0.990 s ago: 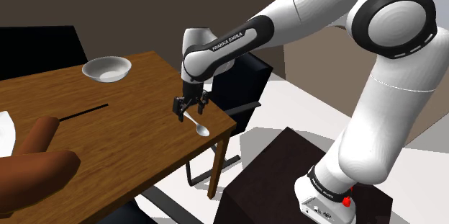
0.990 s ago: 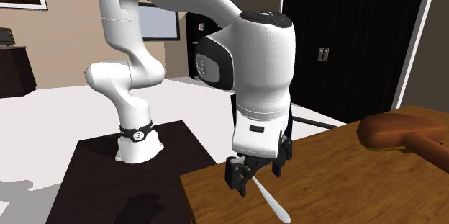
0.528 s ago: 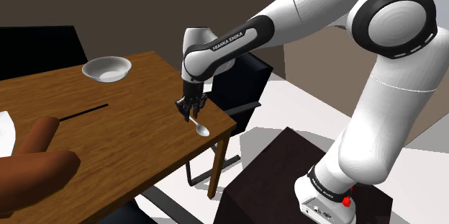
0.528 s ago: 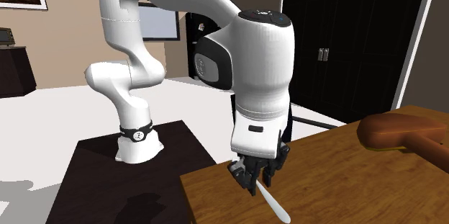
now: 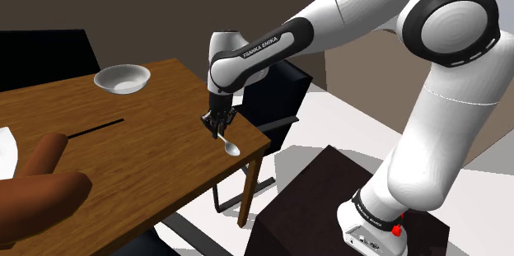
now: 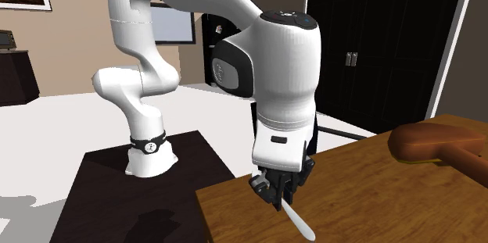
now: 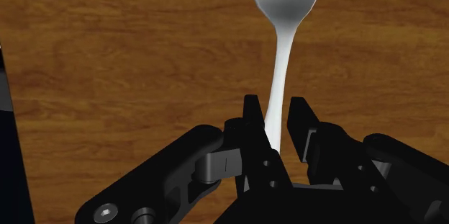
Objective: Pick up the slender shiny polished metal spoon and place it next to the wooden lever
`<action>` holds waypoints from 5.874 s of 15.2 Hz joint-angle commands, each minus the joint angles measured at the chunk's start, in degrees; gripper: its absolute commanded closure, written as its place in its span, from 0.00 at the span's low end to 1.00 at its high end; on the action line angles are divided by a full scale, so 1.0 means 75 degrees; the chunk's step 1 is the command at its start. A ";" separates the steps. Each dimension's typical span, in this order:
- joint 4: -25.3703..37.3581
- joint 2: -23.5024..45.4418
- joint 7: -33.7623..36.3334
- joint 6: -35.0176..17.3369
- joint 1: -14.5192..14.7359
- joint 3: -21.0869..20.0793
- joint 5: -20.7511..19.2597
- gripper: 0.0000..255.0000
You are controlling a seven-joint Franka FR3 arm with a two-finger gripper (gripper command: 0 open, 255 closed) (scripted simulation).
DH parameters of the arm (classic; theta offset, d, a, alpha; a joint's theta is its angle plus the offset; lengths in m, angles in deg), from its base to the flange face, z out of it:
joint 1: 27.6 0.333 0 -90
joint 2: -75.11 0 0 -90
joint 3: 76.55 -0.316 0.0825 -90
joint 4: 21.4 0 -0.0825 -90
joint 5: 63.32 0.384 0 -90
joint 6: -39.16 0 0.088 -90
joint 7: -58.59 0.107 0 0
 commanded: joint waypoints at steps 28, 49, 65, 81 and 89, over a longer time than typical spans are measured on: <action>0.1395 -0.1291 0.0248 0.2668 -0.0109 -0.0003 0.0134 1.00; 0.4079 0.0976 0.3068 0.2714 0.1606 -0.0948 -0.0678 1.00; 0.3083 0.1457 0.2929 0.1273 0.1649 -0.0874 -0.0792 1.00; 0.2737 0.1876 0.2883 0.0529 0.1709 -0.0805 -0.0901 1.00; 0.2936 0.1646 0.2844 0.0958 0.1628 -0.0828 -0.0837 0.00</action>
